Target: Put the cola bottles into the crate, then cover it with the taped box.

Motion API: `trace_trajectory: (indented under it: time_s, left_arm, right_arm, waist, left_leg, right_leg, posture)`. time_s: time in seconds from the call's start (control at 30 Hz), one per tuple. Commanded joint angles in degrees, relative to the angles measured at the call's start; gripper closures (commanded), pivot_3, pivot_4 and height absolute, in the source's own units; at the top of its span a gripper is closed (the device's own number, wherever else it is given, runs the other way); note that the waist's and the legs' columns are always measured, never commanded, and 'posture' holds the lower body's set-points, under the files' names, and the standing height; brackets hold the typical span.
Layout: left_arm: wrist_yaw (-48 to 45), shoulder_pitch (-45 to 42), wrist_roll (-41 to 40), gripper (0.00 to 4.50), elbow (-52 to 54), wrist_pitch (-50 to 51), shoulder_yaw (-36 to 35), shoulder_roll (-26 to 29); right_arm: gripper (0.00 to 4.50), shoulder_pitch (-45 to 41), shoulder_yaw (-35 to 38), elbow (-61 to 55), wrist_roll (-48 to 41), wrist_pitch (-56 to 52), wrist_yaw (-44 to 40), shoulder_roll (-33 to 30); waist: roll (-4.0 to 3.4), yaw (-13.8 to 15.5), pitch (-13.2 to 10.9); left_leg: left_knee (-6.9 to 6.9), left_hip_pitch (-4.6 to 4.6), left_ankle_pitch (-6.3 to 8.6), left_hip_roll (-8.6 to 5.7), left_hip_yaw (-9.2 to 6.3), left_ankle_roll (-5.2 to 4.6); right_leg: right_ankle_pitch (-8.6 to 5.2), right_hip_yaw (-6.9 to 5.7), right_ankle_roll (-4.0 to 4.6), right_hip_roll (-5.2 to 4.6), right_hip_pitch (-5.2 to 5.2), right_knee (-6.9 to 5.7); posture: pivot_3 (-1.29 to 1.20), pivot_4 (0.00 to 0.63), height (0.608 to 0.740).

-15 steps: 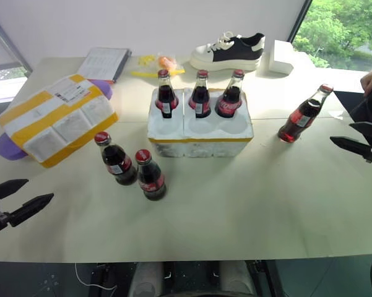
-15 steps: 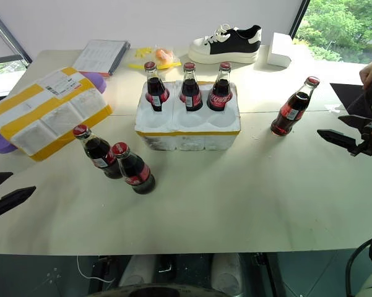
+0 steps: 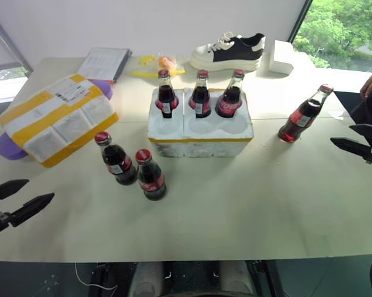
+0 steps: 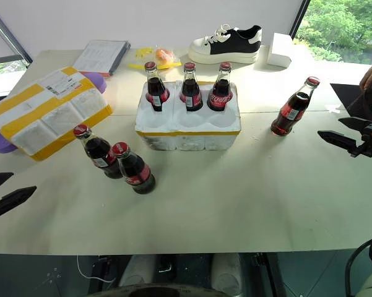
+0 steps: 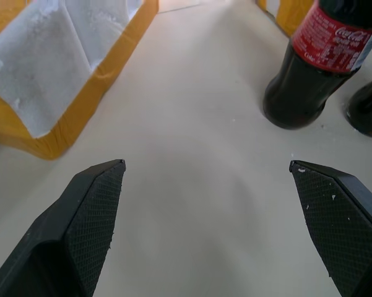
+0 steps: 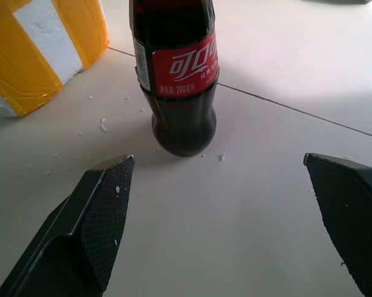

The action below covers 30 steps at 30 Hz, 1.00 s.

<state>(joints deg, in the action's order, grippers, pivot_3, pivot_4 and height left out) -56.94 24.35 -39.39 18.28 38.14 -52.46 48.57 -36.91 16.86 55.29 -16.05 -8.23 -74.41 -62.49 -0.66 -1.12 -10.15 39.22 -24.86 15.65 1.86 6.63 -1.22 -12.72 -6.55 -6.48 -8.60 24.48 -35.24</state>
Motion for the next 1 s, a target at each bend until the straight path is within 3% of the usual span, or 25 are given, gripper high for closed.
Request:
trace_trajectory:
  time_s: [0.03,0.3,0.5,0.7,0.87,1.0]
  left_arm:
    - [0.46,-2.25,-1.77,0.05,0.84,0.4,-0.01,1.34]
    - [-4.27,-6.75,-6.59,0.05,0.22,4.43,2.53,6.0]
    - [-7.24,-15.94,-7.66,0.05,-3.06,4.88,10.79,10.86]
    - [-10.2,-26.97,-5.67,0.05,-7.42,2.78,22.84,11.95]
    - [-12.87,-37.33,-2.77,0.05,-13.23,0.68,31.81,11.04]
    - [-15.34,-41.89,-0.58,0.05,-16.35,-0.65,36.71,10.69]
  right_arm:
    - [0.0,-0.72,1.73,-0.62,-0.56,1.19,0.18,-2.34]
    - [0.0,1.31,4.43,-12.38,-6.49,-8.71,-6.24,-5.3]
    - [0.0,16.49,12.89,-41.22,-17.81,-25.61,-10.44,-7.09]
    - [0.0,25.93,21.69,-70.77,-34.03,-43.52,-3.0,-3.11]
    - [0.0,28.54,22.45,-83.43,-44.18,-49.52,6.02,1.1]
    - [0.0,27.88,22.09,-86.79,-50.19,-51.8,12.88,2.19]
  waist:
    - [0.0,-0.02,0.0]
    - [-0.02,0.01,0.01]
    - [-0.02,0.58,0.03]
    - [0.02,0.46,0.05]
    - [0.16,0.76,0.03]
    - [0.19,1.42,0.01]
  left_leg:
    - [0.0,0.0,0.0,0.0,0.0,0.0]
    - [0.0,0.04,-0.03,0.0,0.03,0.04]
    - [0.0,0.1,-0.03,0.04,-0.07,0.04]
    - [-0.01,0.14,0.01,0.05,-0.11,-0.02]
    - [0.0,0.16,0.13,0.01,-0.16,-0.23]
    - [0.01,0.16,0.13,-0.04,-0.16,-0.24]
  right_leg:
    - [0.0,0.0,-0.01,0.0,0.0,0.0]
    - [0.01,0.01,-0.03,0.0,0.0,-0.07]
    - [0.01,0.0,-0.02,-0.01,-0.07,-0.17]
    - [0.02,0.01,-0.01,0.02,-0.05,-0.26]
    - [0.04,0.01,0.01,-0.01,-0.11,-0.25]
    - [0.04,0.01,0.01,0.01,-0.13,-0.25]
  posture:
    - [0.0,0.15,0.74]
    - [0.0,0.15,0.74]
    - [0.0,0.15,0.74]
    - [0.0,0.15,0.74]
    - [0.0,0.15,0.74]
    - [0.0,0.15,0.74]
